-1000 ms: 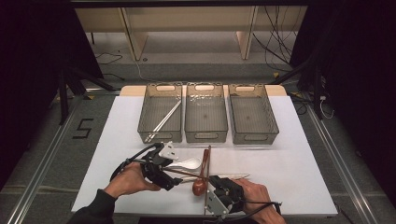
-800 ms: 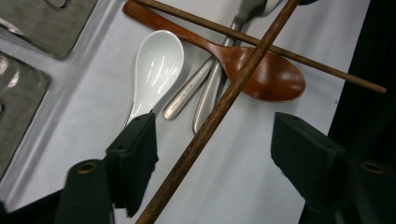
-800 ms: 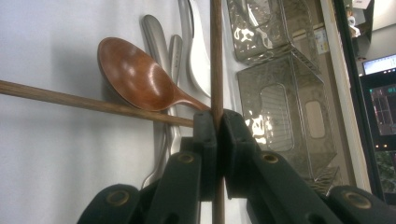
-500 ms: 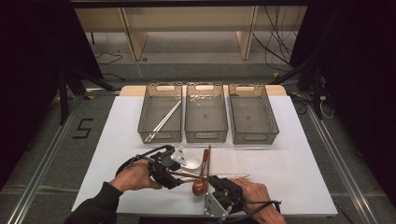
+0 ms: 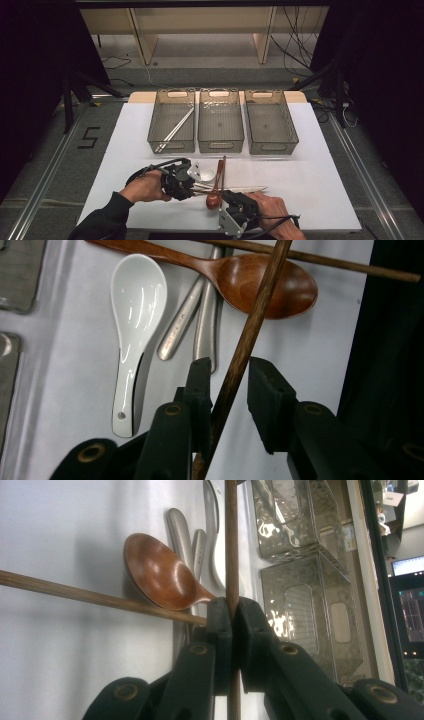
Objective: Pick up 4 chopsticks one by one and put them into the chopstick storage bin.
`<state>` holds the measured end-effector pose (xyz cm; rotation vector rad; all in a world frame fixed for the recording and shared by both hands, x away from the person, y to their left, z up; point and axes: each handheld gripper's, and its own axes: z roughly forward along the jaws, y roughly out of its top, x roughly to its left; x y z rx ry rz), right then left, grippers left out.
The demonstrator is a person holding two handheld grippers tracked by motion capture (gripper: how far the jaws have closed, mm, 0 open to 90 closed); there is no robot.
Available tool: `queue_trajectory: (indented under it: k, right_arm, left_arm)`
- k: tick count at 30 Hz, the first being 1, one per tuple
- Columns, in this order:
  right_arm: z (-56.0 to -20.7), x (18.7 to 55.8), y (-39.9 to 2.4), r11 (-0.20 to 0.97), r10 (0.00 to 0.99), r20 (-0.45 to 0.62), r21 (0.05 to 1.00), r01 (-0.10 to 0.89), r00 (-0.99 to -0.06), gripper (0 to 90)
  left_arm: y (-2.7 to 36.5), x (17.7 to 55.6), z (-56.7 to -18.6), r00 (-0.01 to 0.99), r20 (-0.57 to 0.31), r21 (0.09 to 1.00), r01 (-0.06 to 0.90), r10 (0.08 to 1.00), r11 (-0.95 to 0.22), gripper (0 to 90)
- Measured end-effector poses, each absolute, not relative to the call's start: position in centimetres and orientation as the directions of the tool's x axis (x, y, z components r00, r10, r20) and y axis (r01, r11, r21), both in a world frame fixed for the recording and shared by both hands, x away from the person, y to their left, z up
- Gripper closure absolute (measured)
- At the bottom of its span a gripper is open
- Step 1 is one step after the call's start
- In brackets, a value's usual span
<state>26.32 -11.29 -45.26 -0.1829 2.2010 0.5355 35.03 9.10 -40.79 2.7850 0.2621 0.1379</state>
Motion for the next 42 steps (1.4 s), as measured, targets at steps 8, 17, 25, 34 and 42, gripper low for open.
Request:
queue_trajectory:
  k: [8, 17, 25, 34, 42]
  right_arm:
    - [-45.3, 26.3, -11.3, 0.895, 0.041, -0.767, 0.314, -0.318, -0.641, 85.7]
    - [-45.1, 26.4, -11.5, 0.890, 0.064, -0.765, 0.334, -0.309, -0.640, 73.7]
    - [-44.3, 26.6, -12.1, 0.875, 0.188, -0.743, 0.424, -0.234, -0.642, 52.3]
    - [-43.4, 26.9, -12.8, 0.780, 0.445, -0.590, 0.625, -0.032, -0.674, 42.4]
    - [-42.7, 28.3, -14.4, 0.534, 0.716, -0.251, 0.797, 0.281, -0.651, 37.9]
  left_arm:
    - [8.9, 35.0, -40.8, 0.985, 0.062, 0.318, 0.131, 0.159, -0.939, 76.1]
    - [8.9, 34.3, -40.9, 0.996, 0.030, 0.320, 0.068, 0.082, -0.945, 83.2]
    - [10.2, 35.3, -40.7, 0.980, 0.041, 0.343, 0.167, 0.192, -0.924, 83.5]
    - [12.0, 36.8, -40.1, 0.923, 0.047, 0.424, 0.328, 0.383, -0.844, 83.5]
    - [13.9, 38.9, -38.8, 0.818, 0.022, 0.515, 0.484, 0.575, -0.708, 83.4]
